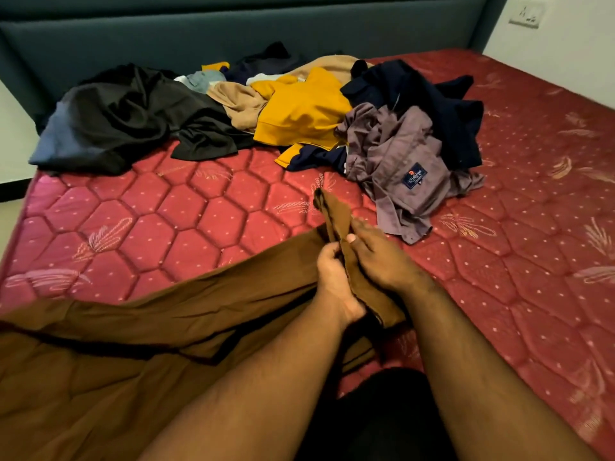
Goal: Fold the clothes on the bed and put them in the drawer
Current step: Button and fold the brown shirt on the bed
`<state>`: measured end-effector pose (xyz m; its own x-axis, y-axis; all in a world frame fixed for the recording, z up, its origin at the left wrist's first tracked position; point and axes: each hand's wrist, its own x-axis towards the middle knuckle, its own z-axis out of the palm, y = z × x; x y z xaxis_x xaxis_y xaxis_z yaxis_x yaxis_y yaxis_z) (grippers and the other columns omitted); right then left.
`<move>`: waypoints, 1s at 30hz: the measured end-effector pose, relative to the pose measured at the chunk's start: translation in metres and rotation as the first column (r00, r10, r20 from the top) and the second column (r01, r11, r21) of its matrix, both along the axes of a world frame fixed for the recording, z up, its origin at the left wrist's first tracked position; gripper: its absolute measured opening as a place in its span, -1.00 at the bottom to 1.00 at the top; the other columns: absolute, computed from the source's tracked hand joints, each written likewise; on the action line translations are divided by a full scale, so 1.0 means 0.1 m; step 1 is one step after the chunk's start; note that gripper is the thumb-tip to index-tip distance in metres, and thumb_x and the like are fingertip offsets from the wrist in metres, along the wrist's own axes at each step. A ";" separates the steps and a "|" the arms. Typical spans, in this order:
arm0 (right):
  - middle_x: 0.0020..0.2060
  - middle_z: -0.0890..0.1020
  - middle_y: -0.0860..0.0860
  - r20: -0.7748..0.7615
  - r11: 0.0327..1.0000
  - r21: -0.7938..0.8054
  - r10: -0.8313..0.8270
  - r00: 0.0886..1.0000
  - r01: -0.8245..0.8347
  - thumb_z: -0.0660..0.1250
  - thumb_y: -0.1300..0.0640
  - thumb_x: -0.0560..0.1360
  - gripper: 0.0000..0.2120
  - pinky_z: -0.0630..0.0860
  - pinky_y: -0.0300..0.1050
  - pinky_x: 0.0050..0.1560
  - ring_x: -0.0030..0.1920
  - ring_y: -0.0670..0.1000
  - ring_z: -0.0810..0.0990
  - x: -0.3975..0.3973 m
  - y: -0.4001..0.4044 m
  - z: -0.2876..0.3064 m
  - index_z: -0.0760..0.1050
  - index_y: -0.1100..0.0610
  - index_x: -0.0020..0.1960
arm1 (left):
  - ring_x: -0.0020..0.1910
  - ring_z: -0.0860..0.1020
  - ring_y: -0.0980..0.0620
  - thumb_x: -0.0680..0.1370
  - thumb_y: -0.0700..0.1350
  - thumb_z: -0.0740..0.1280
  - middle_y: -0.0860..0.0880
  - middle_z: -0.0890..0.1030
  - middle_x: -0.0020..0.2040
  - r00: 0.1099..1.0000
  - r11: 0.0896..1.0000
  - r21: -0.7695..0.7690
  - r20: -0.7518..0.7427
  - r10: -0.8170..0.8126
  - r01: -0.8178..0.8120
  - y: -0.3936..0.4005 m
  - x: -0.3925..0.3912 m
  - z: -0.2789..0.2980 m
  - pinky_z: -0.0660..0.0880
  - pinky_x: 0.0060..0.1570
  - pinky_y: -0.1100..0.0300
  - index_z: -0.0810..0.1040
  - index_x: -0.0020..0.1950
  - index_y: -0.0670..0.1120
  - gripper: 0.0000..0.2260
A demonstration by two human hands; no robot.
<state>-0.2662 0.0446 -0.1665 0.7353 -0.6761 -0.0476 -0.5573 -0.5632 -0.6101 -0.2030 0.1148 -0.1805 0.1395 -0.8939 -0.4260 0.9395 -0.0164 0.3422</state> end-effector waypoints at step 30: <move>0.42 0.41 0.03 0.163 0.941 0.081 -0.338 0.927 0.328 0.17 -0.05 0.54 -0.51 0.25 0.23 0.41 0.44 0.09 0.34 -0.04 -0.09 -0.42 0.33 0.00 0.46 | 0.57 0.02 -0.12 0.62 0.20 0.05 0.01 0.09 0.60 -0.715 0.877 0.467 0.576 -0.396 -0.109 0.15 0.57 0.06 -0.06 0.50 -0.22 0.16 0.57 0.06 -0.47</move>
<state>-0.2703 0.0354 -0.2085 0.4682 -0.8835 0.0184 -0.5911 -0.3285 -0.7367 -0.1457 0.1296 -0.1745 0.2914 -0.9552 -0.0518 -0.9064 -0.2930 0.3043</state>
